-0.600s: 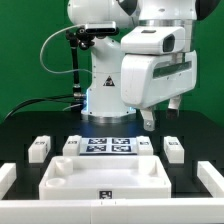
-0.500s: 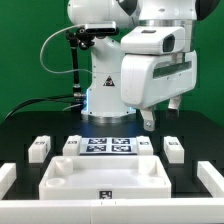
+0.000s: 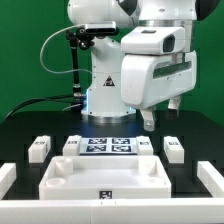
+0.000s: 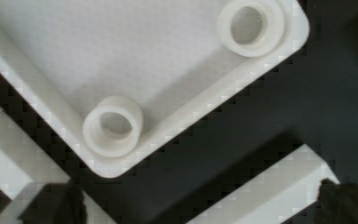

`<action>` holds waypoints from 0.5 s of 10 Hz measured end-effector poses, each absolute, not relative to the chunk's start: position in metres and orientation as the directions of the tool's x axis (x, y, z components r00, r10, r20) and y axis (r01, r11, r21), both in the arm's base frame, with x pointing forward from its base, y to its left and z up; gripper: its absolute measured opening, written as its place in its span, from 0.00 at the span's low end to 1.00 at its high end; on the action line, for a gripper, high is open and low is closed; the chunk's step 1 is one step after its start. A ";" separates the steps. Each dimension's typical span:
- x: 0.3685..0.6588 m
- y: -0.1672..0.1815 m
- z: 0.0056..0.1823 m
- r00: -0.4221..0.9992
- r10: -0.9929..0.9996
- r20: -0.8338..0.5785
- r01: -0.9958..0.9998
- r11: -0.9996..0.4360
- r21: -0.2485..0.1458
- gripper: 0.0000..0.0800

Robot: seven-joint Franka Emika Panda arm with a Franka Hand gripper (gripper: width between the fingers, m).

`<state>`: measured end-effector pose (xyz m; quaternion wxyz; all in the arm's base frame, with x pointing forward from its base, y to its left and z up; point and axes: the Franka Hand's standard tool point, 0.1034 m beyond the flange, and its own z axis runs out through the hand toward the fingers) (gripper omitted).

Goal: Assemble desk

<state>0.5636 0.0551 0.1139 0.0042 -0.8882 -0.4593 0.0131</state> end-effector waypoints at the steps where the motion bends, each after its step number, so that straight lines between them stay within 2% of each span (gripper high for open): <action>1: 0.557 0.040 0.109 0.523 0.853 -0.006 0.852 -0.523 -0.015 0.81; 3: 0.534 0.007 0.100 0.336 0.942 -0.009 0.941 -0.336 -0.037 0.81; 5: 0.517 -0.017 0.089 0.118 0.993 0.003 0.992 -0.117 -0.039 0.81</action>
Offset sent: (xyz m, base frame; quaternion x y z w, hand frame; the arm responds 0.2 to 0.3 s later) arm -0.0388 -0.0397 -0.0058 0.0055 0.0335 -0.2810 0.9591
